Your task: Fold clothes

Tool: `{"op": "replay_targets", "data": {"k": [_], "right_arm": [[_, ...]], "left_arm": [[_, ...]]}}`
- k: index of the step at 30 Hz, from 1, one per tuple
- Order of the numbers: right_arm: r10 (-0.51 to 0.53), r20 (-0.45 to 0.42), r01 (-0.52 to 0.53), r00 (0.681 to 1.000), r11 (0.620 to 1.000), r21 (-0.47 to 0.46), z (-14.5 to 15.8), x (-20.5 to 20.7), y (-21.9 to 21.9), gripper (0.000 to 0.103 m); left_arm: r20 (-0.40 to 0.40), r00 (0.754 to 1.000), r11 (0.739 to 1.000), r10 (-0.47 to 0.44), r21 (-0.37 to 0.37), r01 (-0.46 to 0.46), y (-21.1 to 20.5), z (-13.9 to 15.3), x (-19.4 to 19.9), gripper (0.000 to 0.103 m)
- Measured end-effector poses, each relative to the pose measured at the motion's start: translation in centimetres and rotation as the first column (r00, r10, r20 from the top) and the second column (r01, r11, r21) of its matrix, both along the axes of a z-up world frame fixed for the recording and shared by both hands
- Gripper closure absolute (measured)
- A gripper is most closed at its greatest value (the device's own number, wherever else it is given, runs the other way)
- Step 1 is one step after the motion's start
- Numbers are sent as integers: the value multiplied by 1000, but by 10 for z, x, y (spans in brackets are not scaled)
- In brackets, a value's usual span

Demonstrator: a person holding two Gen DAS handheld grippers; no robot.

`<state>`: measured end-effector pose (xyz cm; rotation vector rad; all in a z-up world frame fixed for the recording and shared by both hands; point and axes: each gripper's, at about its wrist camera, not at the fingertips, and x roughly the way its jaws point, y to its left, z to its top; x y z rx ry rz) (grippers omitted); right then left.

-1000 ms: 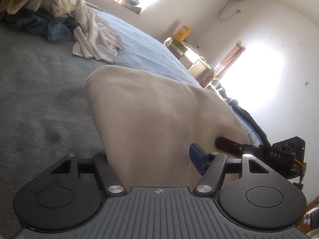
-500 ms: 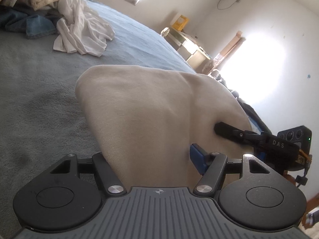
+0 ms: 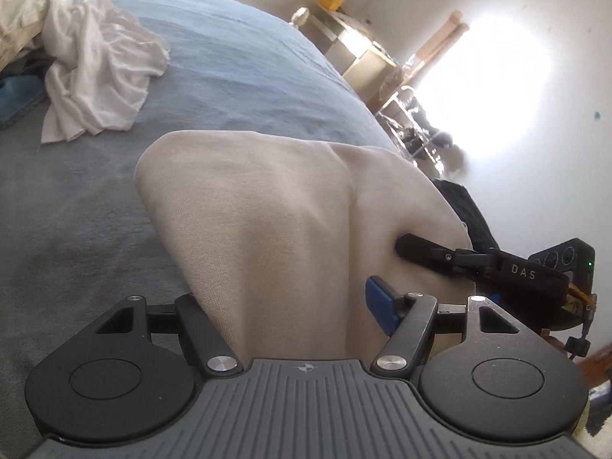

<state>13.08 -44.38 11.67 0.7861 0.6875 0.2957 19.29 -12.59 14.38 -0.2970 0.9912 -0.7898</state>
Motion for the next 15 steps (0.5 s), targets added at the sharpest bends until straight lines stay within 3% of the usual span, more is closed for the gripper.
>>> {"op": "replay_targets", "data": {"k": [4,8,11,15], "right_arm": [[-114,-34,115,993,993,33,56,-37,-52,72],[-206,-63,208,977,977,42,103,-78,-122,72],[-243,-95,246,965,969,28,124,-106,-176,72],[-263,-113,261,958,965,-37,152,-131,-242,72]], "left_arm": [[-42,994,995,-96,30,98,-70,64,-11,33],[-92,982,986,-163,31,166,-152,108,-28,32],[-175,974,989,-147,-19,146,-206,122,-38,31],[-206,960,982,-189,-50,183,-278,125,-55,32]]}}
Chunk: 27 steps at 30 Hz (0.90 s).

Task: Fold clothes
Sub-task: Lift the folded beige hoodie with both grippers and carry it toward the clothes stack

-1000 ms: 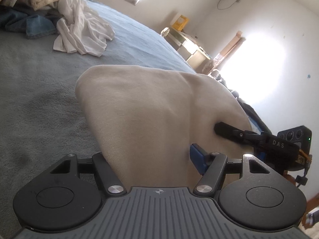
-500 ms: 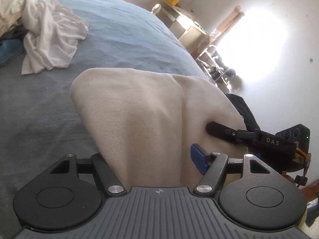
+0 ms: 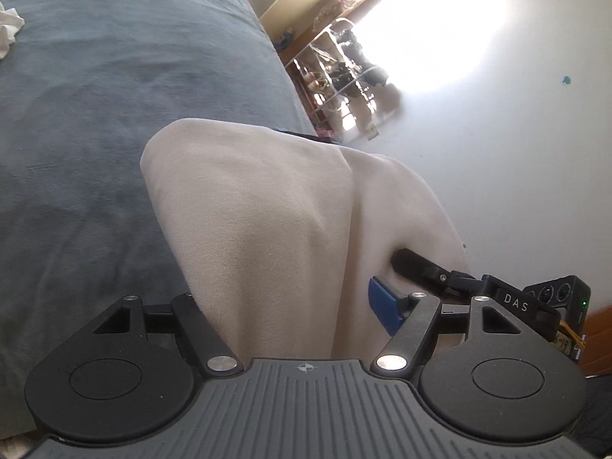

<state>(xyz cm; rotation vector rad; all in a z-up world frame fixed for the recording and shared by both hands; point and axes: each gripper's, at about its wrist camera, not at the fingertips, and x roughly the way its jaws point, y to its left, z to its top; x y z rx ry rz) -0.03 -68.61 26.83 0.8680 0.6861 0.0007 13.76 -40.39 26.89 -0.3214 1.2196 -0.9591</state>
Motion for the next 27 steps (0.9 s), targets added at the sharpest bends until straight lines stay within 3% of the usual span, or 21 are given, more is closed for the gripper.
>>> {"op": "replay_targets", "data": {"k": [5,12,17,19,27], "right_arm": [[-21,-35,20,999,999,-42,16,-11,-67,72],[-5,-102,-2,995,997,-74,1,18,-142,72],[42,-128,-58,991,990,-126,-15,60,-185,72],[72,-130,-89,989,987,-134,-27,80,-203,72],[174,-117,-181,978,982,-48,-86,138,-267,72]], "left_arm": [[-19,997,997,-69,-35,68,-70,-8,-9,32],[-40,996,994,-85,-71,82,-135,-33,8,31],[-58,997,992,-42,-119,35,-174,-61,32,29],[-86,996,994,-14,-112,4,-187,-71,40,29],[-78,992,994,100,-27,-103,-232,-87,68,29]]}}
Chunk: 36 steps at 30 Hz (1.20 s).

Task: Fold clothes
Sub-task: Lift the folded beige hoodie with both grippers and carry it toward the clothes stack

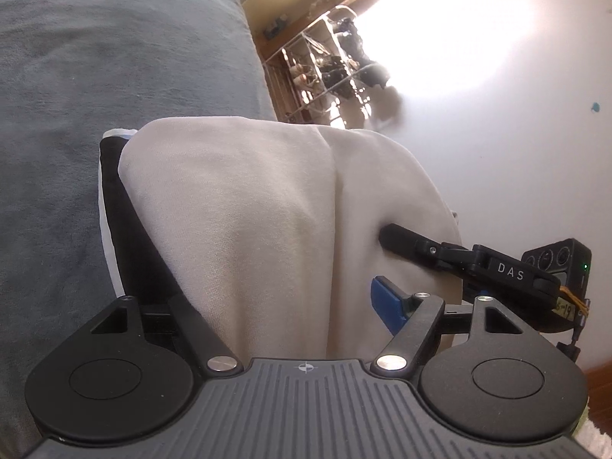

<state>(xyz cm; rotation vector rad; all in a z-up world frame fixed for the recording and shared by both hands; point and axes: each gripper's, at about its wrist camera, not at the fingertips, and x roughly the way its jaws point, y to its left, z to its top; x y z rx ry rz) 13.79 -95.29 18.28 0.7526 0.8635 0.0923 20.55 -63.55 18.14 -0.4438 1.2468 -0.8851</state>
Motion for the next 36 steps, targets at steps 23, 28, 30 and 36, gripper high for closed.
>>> {"op": "replay_targets", "data": {"k": [23,28,30,36], "right_arm": [[78,-11,-71,997,947,314,-109,70,-80,71],[95,-41,-79,995,953,294,-102,67,-82,63],[107,-43,-91,993,955,283,-98,64,-80,58],[146,-41,-132,988,960,248,-90,43,-84,43]], "left_arm": [[-112,974,978,196,-42,-202,-4,-59,34,22],[-134,981,987,139,-62,-148,2,-51,28,14],[-137,983,990,125,-54,-133,5,-50,25,14],[-168,978,989,121,-65,-133,10,-54,24,13]]}}
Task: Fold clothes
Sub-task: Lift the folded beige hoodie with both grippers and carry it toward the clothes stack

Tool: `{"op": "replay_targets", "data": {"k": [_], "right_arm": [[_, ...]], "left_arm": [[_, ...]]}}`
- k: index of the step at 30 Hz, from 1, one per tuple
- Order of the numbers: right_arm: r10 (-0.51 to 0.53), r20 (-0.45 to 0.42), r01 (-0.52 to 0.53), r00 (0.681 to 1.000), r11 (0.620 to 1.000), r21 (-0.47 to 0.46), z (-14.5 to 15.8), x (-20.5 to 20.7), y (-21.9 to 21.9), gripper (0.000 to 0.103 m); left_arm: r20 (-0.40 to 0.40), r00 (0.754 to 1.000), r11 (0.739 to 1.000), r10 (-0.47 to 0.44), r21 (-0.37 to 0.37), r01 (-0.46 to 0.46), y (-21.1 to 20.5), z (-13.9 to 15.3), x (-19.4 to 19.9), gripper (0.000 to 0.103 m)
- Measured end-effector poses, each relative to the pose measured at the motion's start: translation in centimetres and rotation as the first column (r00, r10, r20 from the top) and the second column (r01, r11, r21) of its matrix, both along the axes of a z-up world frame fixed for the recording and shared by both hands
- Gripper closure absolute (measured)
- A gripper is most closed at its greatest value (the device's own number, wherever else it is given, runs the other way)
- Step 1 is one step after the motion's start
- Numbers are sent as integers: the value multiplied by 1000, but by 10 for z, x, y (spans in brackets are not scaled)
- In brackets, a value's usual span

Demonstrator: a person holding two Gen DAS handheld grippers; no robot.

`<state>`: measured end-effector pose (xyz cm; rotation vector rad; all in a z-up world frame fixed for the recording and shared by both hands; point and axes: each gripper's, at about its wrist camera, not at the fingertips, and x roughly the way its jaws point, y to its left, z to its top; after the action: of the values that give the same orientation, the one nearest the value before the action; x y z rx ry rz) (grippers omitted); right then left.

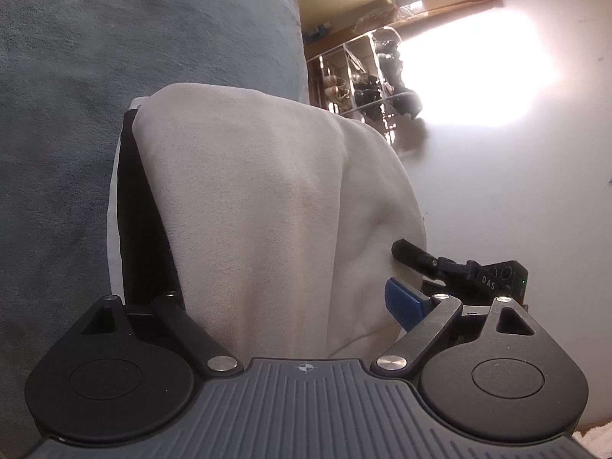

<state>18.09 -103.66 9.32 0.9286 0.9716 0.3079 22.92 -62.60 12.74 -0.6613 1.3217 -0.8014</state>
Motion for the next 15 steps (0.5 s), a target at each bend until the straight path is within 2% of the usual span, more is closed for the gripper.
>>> {"op": "replay_targets", "data": {"k": [5,8,10,11,15], "right_arm": [[27,-4,-27,1000,1000,-9,-7,-18,6,40],[37,-5,-37,999,999,-33,-13,-19,13,38],[34,0,-34,999,999,-25,-15,-20,13,38],[35,2,-35,999,999,-20,-15,-20,13,38],[55,5,-55,998,998,-23,-13,-22,11,38]], "left_arm": [[-46,999,999,18,-44,-20,-3,-5,8,4],[-128,987,991,94,-78,-104,1,-11,13,4],[-184,968,978,171,-84,-189,6,-15,13,4],[-179,967,978,183,-70,-198,6,-13,12,4],[-8,997,994,83,71,-82,-7,10,0,4]]}}
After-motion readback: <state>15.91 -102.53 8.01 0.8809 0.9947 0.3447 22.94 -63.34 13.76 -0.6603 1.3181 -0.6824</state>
